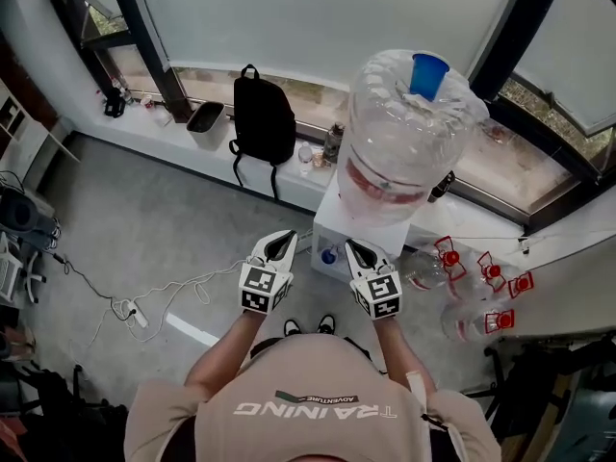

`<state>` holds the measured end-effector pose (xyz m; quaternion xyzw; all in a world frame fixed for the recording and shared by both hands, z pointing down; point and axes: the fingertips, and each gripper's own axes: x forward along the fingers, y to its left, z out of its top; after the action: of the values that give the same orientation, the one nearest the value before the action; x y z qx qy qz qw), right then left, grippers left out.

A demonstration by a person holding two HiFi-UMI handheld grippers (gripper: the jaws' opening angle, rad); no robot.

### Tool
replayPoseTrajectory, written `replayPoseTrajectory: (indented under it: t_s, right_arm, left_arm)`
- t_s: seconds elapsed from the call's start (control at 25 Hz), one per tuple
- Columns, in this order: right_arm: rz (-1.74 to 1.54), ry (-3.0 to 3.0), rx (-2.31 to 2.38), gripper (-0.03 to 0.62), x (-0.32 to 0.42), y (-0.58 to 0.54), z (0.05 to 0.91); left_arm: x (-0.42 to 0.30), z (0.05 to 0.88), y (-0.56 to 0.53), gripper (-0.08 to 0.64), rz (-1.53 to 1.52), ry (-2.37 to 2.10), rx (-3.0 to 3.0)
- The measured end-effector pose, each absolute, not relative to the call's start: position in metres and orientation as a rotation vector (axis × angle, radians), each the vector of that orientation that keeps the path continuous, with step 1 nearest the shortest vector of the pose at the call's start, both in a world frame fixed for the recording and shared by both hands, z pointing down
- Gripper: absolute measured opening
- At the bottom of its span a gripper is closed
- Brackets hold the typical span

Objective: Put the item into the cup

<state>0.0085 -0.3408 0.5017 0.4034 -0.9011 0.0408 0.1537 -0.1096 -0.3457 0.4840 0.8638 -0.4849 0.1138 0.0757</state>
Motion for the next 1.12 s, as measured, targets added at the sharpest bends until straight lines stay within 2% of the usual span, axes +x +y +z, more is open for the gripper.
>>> replayPoseTrajectory:
  t_s: [0.64, 1.12]
  right_arm:
    - [-0.067, -2.751, 1.278, 0.011, 0.03, -0.371, 0.37]
    - [-0.044, -2.827, 1.243, 0.011, 0.02, -0.373, 0.36]
  left_arm:
    - [-0.118, 0.364, -0.384, 0.008, 0.169, -1.632, 2.697]
    - [-0.124, 0.363, -0.378, 0.008, 0.19, -1.658, 2.677]
